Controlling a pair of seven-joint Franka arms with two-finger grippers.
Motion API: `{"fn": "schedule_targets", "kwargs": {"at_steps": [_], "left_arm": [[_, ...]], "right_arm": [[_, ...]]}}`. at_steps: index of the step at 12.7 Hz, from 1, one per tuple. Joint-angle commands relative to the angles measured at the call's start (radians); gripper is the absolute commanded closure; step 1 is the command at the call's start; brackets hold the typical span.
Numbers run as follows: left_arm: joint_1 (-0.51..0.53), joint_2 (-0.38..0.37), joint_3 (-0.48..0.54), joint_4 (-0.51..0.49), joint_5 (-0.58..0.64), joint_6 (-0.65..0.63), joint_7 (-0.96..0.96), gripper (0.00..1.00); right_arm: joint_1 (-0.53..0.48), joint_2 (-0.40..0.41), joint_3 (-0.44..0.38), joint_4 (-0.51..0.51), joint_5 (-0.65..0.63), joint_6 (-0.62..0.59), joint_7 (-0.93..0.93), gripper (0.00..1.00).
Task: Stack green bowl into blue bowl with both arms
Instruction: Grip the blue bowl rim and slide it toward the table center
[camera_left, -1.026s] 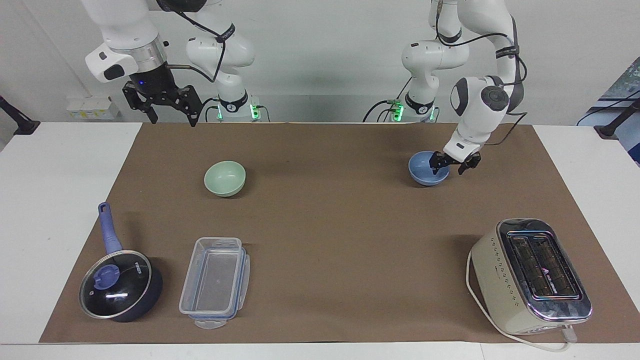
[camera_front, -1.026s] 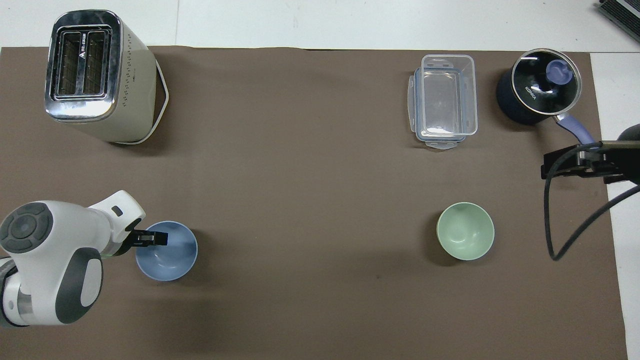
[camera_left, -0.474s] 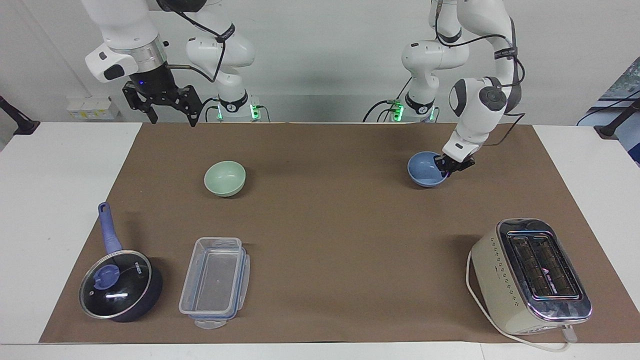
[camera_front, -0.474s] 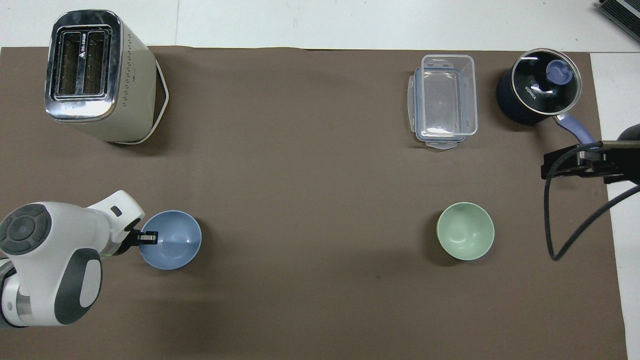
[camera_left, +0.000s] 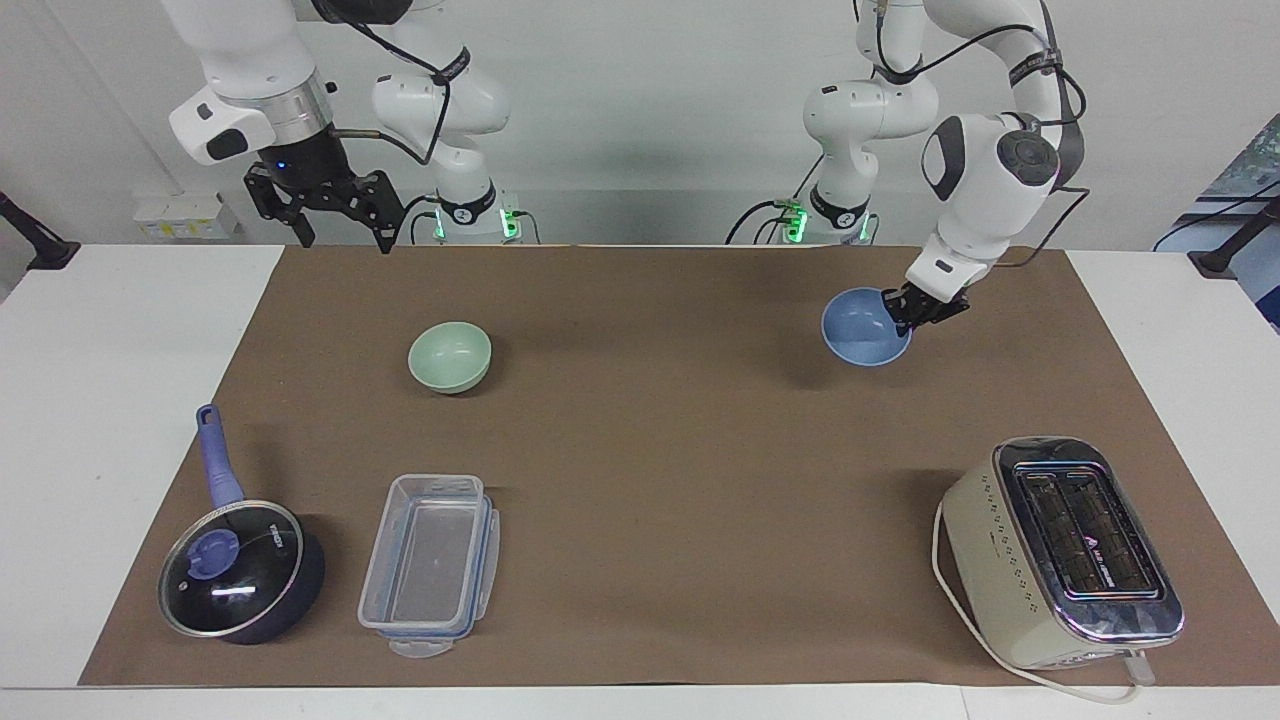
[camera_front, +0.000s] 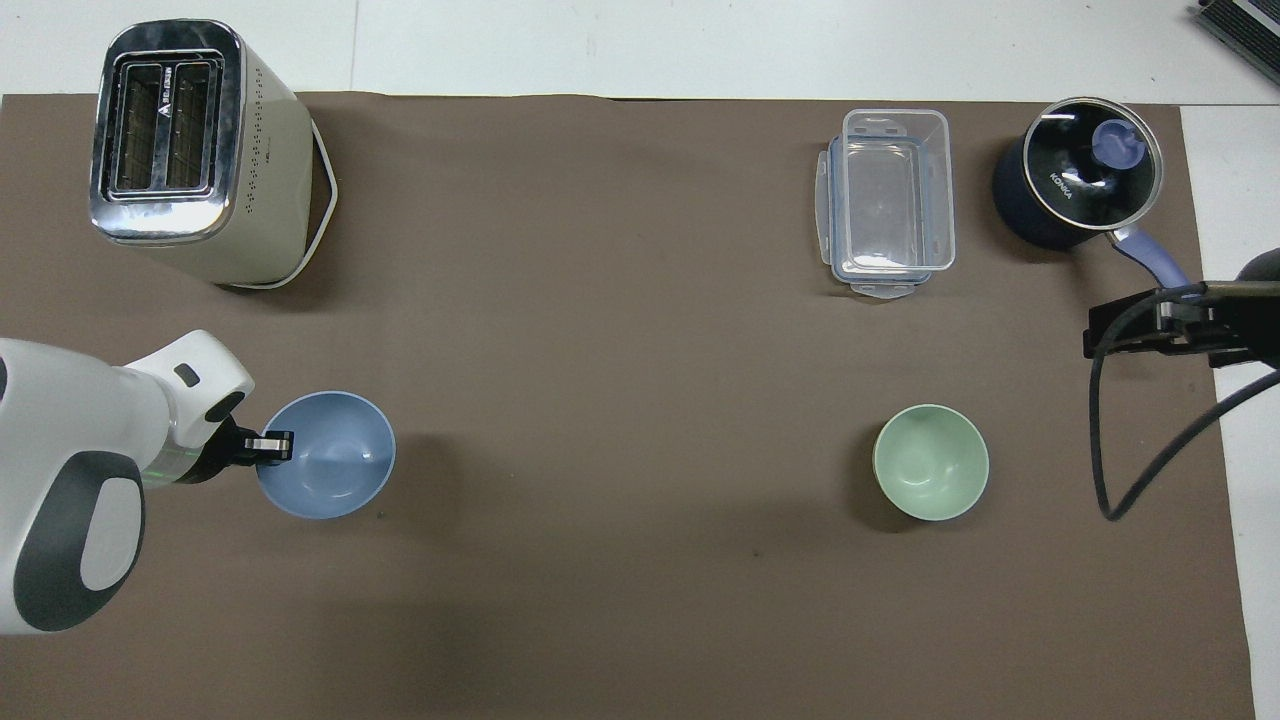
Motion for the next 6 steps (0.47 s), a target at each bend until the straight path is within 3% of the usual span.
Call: {"fn": "schedule_targets", "kwargs": {"at_steps": [1, 2, 4, 6], "left_arm": [[-0.083, -0.003, 0.001, 0.008, -0.044, 0.023, -0.075, 1.00], [-0.136, -0.007, 0.001, -0.002, -0.093, 0.069, -0.114, 1.00], [-0.219, -0.007, 0.001, -0.015, -0.102, 0.108, -0.184, 1.00], [-0.322, 0.002, 0.001, -0.074, -0.104, 0.229, -0.274, 1.00]], "right_arm": [[-0.011, 0.003, 0.002, 0.003, 0.003, 0.009, 0.006, 0.00], [-0.011, 0.003, 0.002, 0.003, 0.003, 0.009, 0.006, 0.00], [-0.011, 0.003, 0.002, 0.003, 0.003, 0.009, 0.008, 0.00], [-0.011, 0.003, 0.002, 0.003, 0.003, 0.009, 0.008, 0.00]]}}
